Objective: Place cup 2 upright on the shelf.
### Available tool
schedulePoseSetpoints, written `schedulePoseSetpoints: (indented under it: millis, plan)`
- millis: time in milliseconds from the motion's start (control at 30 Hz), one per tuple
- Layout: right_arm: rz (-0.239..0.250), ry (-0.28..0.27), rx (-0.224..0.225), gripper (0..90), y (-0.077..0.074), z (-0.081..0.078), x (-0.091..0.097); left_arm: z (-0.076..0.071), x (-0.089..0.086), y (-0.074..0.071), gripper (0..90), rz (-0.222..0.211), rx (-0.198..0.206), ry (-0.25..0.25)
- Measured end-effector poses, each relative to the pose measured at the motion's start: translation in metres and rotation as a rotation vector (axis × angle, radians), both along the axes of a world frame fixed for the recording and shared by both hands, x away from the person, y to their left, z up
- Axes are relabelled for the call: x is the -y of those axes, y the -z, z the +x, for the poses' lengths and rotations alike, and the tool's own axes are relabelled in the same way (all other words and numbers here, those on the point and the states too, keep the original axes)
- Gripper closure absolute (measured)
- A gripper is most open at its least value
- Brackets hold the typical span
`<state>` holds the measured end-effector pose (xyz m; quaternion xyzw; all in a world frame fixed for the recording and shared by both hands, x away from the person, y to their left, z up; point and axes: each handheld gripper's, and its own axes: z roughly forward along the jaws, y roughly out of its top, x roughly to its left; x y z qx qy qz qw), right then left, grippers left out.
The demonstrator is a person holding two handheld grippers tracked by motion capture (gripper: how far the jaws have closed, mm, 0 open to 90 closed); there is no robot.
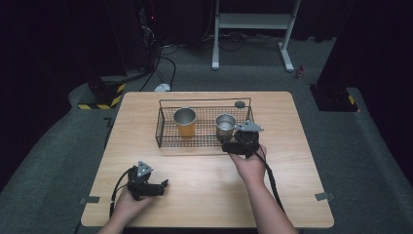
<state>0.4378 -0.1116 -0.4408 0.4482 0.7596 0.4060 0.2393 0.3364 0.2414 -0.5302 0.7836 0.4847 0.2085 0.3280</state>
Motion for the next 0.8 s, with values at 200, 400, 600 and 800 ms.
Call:
schedulePoseSetpoints:
  millis: [200,400,600,800]
  plan:
    - [0.011,0.004,0.005,14.2,0.013,-0.016,0.014,0.0,0.0,0.0,3.2,0.0,0.0,-0.001]
    - [0.01,0.042,-0.008,13.8,0.03,-0.028,0.028,0.0,0.0,0.0,3.1,0.0,0.0,0.0]
    - [-0.009,0.079,-0.05,13.7,0.054,-0.039,0.048,0.0,0.0,0.0,3.2,0.0,0.0,-0.002]
    - [-0.06,0.101,-0.091,13.8,0.072,-0.054,0.07,0.0,0.0,0.0,3.2,0.0,0.001,-0.001]
